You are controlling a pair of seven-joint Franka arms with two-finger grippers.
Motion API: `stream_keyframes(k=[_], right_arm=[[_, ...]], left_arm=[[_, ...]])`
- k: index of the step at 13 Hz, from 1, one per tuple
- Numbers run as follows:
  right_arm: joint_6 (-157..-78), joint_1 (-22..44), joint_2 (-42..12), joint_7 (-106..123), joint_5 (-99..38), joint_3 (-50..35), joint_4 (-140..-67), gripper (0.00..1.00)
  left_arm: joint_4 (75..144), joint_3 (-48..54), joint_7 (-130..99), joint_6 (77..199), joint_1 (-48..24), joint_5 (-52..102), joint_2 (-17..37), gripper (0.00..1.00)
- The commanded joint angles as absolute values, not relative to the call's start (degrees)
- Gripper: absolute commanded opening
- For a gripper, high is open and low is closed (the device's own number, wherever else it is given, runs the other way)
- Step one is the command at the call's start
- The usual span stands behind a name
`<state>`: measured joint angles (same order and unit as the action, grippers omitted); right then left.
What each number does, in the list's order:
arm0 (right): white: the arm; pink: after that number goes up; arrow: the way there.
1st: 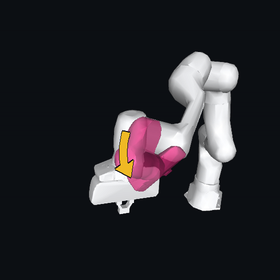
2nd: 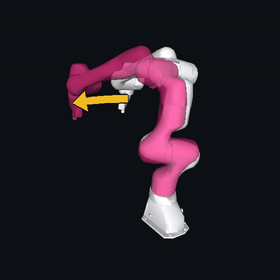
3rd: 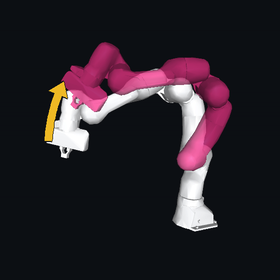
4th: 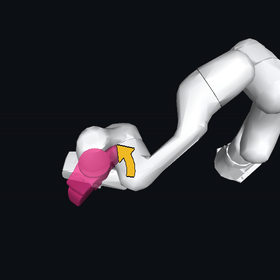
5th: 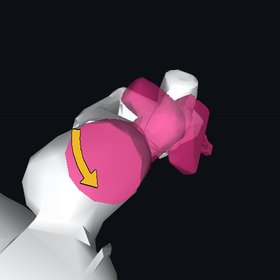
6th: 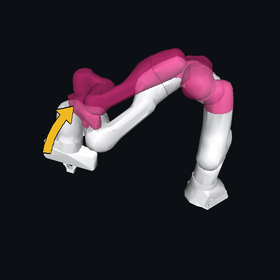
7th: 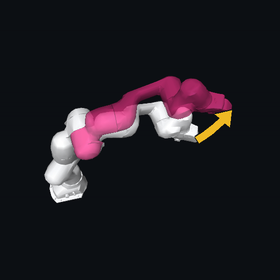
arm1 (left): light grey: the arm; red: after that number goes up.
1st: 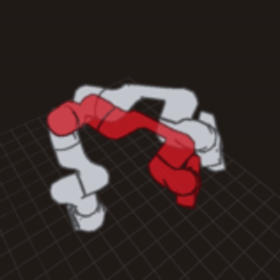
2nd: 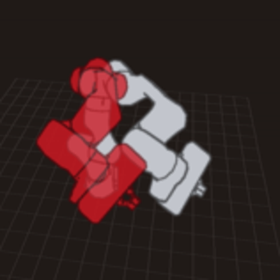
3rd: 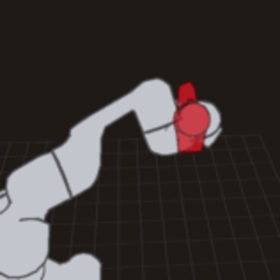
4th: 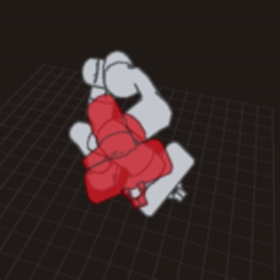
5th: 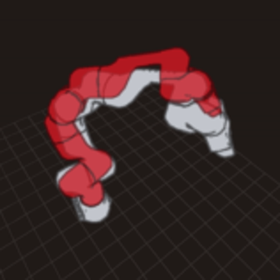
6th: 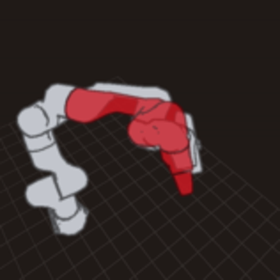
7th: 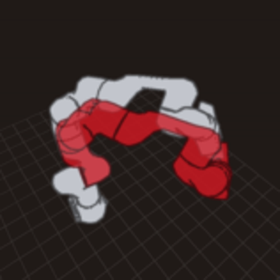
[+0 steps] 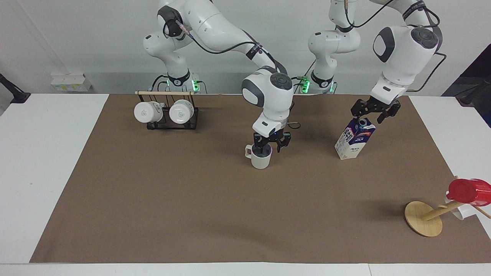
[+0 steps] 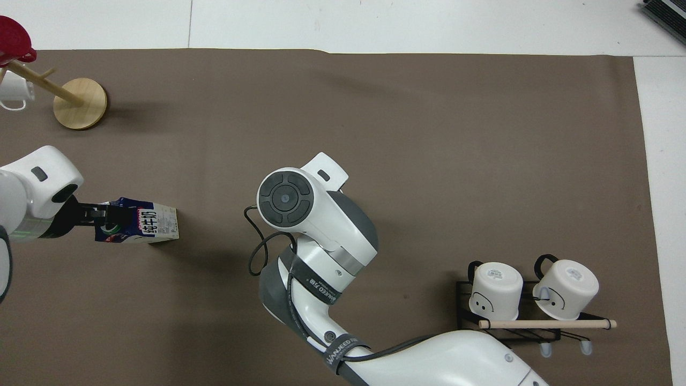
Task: Place cup and milk on table
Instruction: 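Carry the white mug with the right gripper toward the table center, then set the mug down, open the right gripper and withdraw it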
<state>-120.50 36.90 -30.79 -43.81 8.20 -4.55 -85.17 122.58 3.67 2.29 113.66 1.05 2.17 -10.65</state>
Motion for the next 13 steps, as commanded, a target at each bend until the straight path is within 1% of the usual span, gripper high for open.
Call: stream_keyframes(k=[1, 3, 5, 8, 10, 13], right_arm=[[-119.01, 34.73, -25.86, -44.91, 8.35, -4.75, -86.13, 1.0], [-115.86, 30.61, -20.42, -44.21, 8.35, -4.83, -86.75, 1.0], [-111.2, 26.04, -15.49, -41.77, 7.3, -4.83, -87.36, 1.0], [-107.41, 19.1, -9.86, -38.68, 7.29, -4.83, -88.85, 1.0], [-104.86, 12.86, -6.08, -32.55, 7.03, -4.83, -90.08, 1.0], [-104.77, 3.28, -3.61, -22.1, 2.3, -4.83, -89.65, 1.0]], left_arm=[[124.98, 3.52, 2.55, 116.45, 0.79, 0.88, -11.95, 1.0], [124.98, 3.52, 2.37, 116.72, 0.88, 0.88, -11.95, 1.0], [124.98, 3.52, 2.11, 116.98, 0.88, 0.88, -11.95, 0.91], [126.9, 3.52, 2.02, 119.96, 0.62, 0.88, -11.43, 0.89], [127.0, 3.52, 2.02, 120.15, 0.62, 0.88, -11.43, 0.71], [127.0, 3.52, 2.02, 120.15, 0.7, 0.88, -11.43, 0.51]])
